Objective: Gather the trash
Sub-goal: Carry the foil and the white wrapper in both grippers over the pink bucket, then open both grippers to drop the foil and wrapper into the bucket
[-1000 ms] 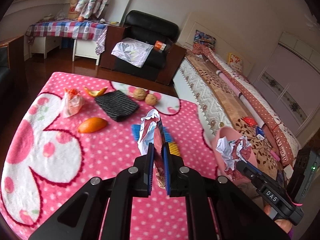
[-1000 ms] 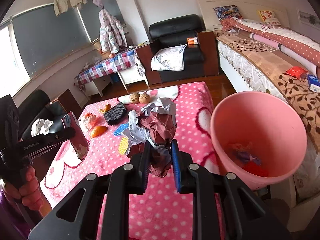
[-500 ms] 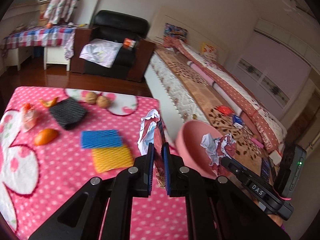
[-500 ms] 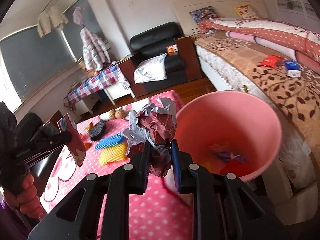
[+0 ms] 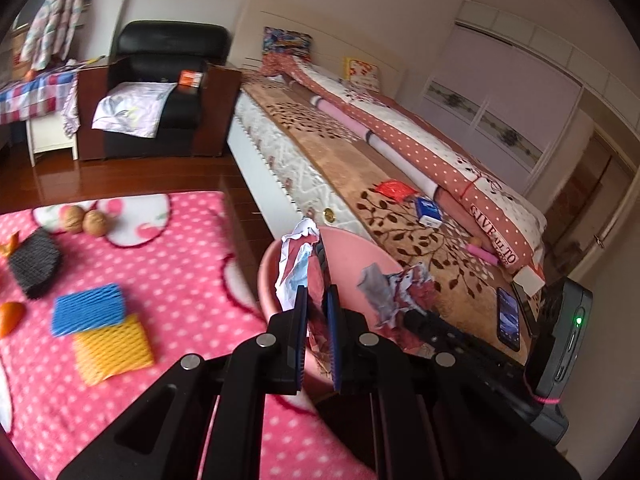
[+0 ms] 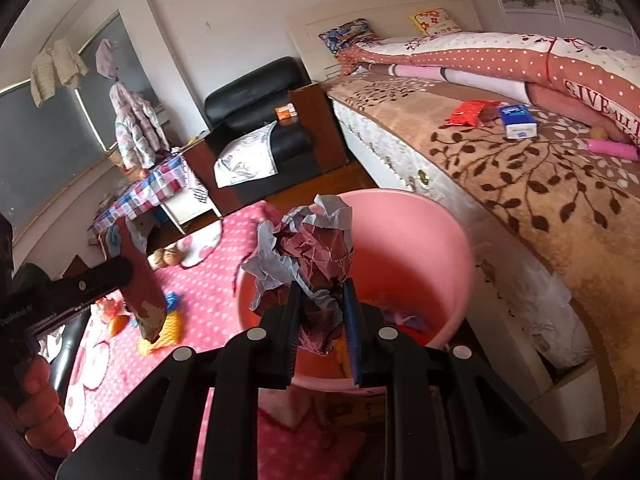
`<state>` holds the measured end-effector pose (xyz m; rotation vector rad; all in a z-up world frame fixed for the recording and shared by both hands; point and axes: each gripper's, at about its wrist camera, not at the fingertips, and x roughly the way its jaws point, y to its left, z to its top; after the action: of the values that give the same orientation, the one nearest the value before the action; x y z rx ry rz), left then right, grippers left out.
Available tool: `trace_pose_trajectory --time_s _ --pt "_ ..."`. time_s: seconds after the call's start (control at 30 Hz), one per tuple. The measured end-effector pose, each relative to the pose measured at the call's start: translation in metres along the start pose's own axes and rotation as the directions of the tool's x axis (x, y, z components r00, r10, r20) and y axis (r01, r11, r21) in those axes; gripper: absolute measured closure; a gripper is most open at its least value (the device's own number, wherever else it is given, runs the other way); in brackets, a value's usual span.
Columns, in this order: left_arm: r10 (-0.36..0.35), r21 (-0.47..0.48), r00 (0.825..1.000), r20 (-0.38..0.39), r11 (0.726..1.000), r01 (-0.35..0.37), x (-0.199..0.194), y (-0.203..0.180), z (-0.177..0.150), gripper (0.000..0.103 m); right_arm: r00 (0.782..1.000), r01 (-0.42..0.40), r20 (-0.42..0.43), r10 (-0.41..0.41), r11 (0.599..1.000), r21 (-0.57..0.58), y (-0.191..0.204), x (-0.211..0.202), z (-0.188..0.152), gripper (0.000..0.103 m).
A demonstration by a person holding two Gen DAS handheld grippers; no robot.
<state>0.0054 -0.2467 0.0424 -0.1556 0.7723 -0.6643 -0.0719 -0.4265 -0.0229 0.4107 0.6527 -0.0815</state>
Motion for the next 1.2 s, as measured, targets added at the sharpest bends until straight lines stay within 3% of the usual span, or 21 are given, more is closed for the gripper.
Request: trace_pose_trajectory --time_s 0.47,0.57,0.8,1.2 --pt "0.027 0.011 0.998 -0.061 1.0 -0.026 0.059 -0.006 0.0 0.094 0.998 0.056 -0.026 -0.057 0.998 -0.018 -0.013 0.019 -0.002 0.082" --pt "0.036 0.01 0.997 -0.064 0.999 -0.035 0.061 -0.004 -0.002 0.088 0.997 0.069 -0.023 -0.07 0.997 -0.033 -0.011 0.021 -0.002 0.082" --pt "0.042 0.009 0.997 -0.061 0.999 -0.042 0.057 -0.003 -0.003 0.063 0.996 0.074 -0.043 -0.075 0.997 -0.02 -0.011 0.025 -0.003 0.08" --pt "0.082 0.016 0.996 -0.037 0.997 -0.081 0.035 0.003 -0.002 0.057 0.996 0.063 -0.054 -0.064 0.998 -0.023 0.0 0.021 -0.003 0.079"
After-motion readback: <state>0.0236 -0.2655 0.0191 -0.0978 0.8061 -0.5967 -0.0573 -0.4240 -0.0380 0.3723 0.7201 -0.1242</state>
